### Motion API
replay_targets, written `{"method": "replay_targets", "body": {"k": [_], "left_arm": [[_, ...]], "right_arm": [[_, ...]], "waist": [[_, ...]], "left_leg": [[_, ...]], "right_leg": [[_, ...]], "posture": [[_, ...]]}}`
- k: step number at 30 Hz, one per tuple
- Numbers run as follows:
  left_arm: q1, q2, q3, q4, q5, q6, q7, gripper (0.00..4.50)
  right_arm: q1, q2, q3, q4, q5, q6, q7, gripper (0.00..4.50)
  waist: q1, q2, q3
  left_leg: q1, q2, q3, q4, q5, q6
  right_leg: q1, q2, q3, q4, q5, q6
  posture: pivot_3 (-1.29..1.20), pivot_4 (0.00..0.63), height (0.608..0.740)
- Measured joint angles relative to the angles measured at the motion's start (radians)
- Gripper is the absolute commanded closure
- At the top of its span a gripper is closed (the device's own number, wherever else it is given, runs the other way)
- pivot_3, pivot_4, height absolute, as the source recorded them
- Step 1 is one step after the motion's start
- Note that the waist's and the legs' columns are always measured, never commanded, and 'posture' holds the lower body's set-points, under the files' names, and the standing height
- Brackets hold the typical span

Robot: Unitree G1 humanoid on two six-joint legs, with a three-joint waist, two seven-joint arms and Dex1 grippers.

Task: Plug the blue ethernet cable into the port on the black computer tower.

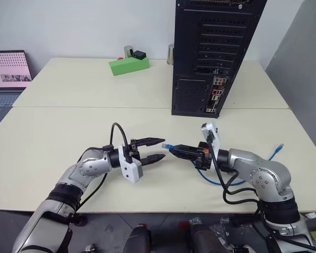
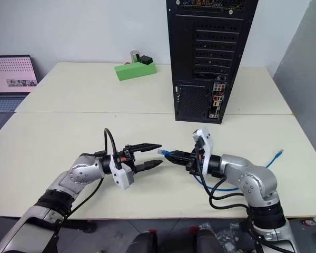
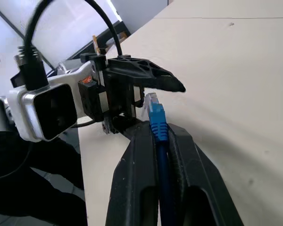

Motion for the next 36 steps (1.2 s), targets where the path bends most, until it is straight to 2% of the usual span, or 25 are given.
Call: {"method": "replay_targets", "body": {"k": [6,10,13,16,22,27,36], "left_arm": [[0.098,-0.001,0.025,-0.182,-0.241,0.376,-0.124,0.01],[0.141,-0.013,0.06,-0.37,-0.401,0.763,-0.116,0.0],[0.131,-0.068,0.095,-0.498,-0.452,1.004,-0.026,0.0],[0.118,-0.137,0.099,-0.58,-0.463,1.173,0.046,0.0],[0.07,-0.212,0.098,-0.613,-0.4,1.306,0.11,0.0],[0.017,-0.267,0.102,-0.606,-0.36,1.357,0.141,0.0],[-0.037,-0.297,0.12,-0.562,-0.311,1.394,0.145,0.0]], "right_arm": [[0.067,-0.038,-0.093,-0.061,-0.024,-0.063,-0.073,4.48],[0.083,-0.019,-0.112,-0.116,-0.091,-0.102,-0.195,4.48],[0.065,0.081,-0.085,-0.142,-0.174,-0.109,-0.36,4.48],[0.023,0.186,-0.047,-0.136,-0.275,-0.106,-0.539,4.48],[-0.039,0.37,-0.063,-0.087,-0.417,-0.118,-0.797,4.48],[-0.136,0.476,-0.061,-0.024,-0.491,-0.155,-0.916,4.48],[-0.197,0.489,-0.108,0.105,-0.59,-0.258,-1.012,4.48]], "waist": [[0.0,0.0,0.0],[-0.002,0.0,0.0],[-0.007,0.0,0.0],[-0.007,0.0,0.0],[-0.004,0.0,0.0],[-0.006,0.0,0.0],[-0.004,0.0,0.0]], "left_leg": [[0.0,0.0,0.0,0.0,0.0,0.0],[0.0,0.0,0.0,0.0,0.0,0.0],[0.0,0.001,0.0,0.0,0.0,0.0],[0.0,0.0,0.0,0.0,0.0,0.0],[0.0,0.0,0.0,0.0,0.0,0.0],[0.0,0.0,0.0,-0.001,0.0,0.0],[0.0,0.0,0.001,-0.001,0.0,0.0]], "right_leg": [[0.0,0.0,0.0,0.0,0.0,0.0],[-0.001,0.001,0.0,0.001,0.0,0.0],[-0.001,0.001,0.001,0.002,0.0,0.0],[-0.001,0.001,0.001,0.002,0.0,0.0],[-0.002,0.001,0.001,0.002,0.0,0.0],[-0.002,0.001,0.001,0.002,0.0,0.0],[-0.002,0.0,0.002,0.002,0.0,0.0]], "posture": [[0.0,0.15,0.74],[0.0,0.15,0.74],[0.0,0.15,0.74],[0.0,0.15,0.74],[0.0,0.15,0.74],[0.0,0.15,0.74],[0.0,0.15,0.74]]}}
